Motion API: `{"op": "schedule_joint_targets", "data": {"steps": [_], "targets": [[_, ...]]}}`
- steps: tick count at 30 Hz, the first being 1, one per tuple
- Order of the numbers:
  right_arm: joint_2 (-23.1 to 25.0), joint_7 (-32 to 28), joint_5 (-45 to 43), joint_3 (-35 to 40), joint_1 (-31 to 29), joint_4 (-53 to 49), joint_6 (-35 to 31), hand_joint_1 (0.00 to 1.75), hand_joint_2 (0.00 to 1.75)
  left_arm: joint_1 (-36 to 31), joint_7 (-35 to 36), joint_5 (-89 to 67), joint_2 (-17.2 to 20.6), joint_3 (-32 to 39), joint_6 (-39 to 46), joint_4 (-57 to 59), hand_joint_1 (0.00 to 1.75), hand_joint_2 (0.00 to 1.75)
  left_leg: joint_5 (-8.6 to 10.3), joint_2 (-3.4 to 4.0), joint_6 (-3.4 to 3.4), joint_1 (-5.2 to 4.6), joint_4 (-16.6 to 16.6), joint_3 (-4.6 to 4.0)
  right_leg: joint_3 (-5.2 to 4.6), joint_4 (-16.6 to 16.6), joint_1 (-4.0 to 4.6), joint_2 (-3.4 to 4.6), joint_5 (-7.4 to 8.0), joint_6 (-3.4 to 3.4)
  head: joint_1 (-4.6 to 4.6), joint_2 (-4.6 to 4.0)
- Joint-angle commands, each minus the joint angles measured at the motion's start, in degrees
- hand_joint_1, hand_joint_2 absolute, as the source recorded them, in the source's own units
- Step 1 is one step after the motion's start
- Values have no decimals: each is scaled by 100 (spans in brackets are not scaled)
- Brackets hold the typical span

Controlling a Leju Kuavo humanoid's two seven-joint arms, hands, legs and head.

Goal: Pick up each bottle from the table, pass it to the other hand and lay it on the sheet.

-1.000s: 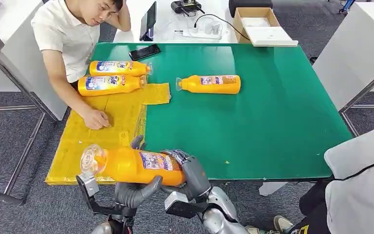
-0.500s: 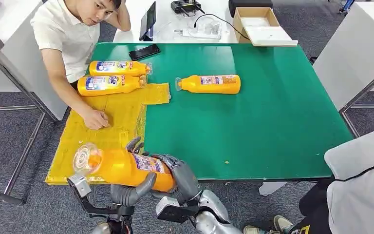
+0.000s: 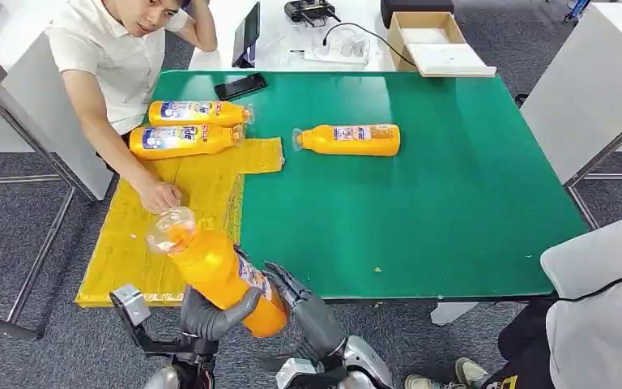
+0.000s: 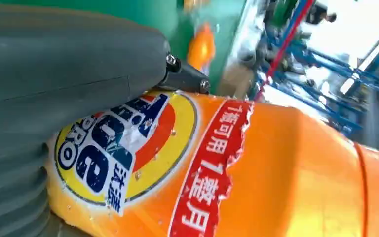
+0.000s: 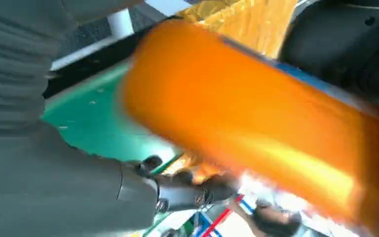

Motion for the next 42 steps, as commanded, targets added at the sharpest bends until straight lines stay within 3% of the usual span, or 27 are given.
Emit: {"op": "schedule_joint_targets", "data": {"steps": [1, 6, 8, 10, 12, 15, 18, 23, 27, 30, 42], "targets": [[-189, -376, -226, -1634, 816, -1447, -1349, 0, 0, -514, -214, -2591, 293, 863, 1977, 1133, 175, 175, -1, -6, -13, 1, -12, 25, 26, -5, 3, -16, -7, -13, -2, 0], [169, -376, -1004, -3229, 965, -2815, -2327, 0, 0, -498, -141, -3897, 347, 970, 2680, 1165, 175, 175, -2, -4, -8, -3, 0, 6, 5, 7, -3, -10, -7, -8, 2, 2], [329, -376, -1390, -3888, 892, -3255, -2468, 0, 0, -532, 16, -4491, 407, 814, 2866, 1113, 175, 175, -6, 7, -9, -3, 1, 11, 8, 11, -3, -2, -9, -10, 0, 0], [316, -376, -1403, -4019, 888, -3276, -2387, 0, 0, -568, 111, -4646, 406, 755, 2896, 1087, 175, 175, 1, -3, -6, -6, -1, -1, 0, 8, -6, -11, -4, -5, 2, 0], [335, -376, -1388, -4003, 915, -3300, -2385, 0, 0, -593, 124, -4664, 398, 745, 2895, 1101, 175, 175, 0, -13, -8, -5, -3, 7, 13, 3, -3, -21, -7, -8, 2, 2], [319, -376, -1365, -3912, 895, -3099, -2070, 0, 0, -895, 708, -6303, 538, 463, 3007, 1500, 175, 175, 0, -6, -7, -10, -6, 9, 11, 1, -7, -12, -4, -7, 0, 0], [413, -376, -1221, -3651, 646, -2479, -1471, 0, 0, -1648, 1436, -7698, 537, 149, 2585, 2667, 175, 175, 4, -16, -13, -5, -12, 20, 24, -6, 0, -26, -4, -13, 2, 0], [484, -376, -1133, -3312, 333, -1823, -1249, 0, 0, -2643, 1988, -8589, 363, -77, 2380, 4526, 175, 175, 9, -3, -13, -3, -15, 26, 28, -12, 1, -13, 6, -12, 0, 2], [513, -376, -1136, -3299, 239, -1590, -1153, 0, 0, -3008, 2304, -8865, 303, -50, 2324, 5264, 175, 175, 17, -3, -3, -4, -11, 18, 23, -8, -1, -10, 7, -6, 2, 2], [541, -375, -1159, -3344, 196, -1422, -1079, 0, 0, -3150, 2074, -8652, 278, 247, 2683, 5675, 175, 175, 14, 4, -3, -2, -9, 21, 24, -7, 1, -4, 8, -3, 2, 2], [573, -328, -1271, -3494, 128, -1084, -975, 0, 0, -3346, 2475, -8606, 303, 498, 2261, 6103, 175, 175, 13, 18, -9, -1, -9, 25, 27, -5, 1, 11, 13, -10, 0, 2]]}}
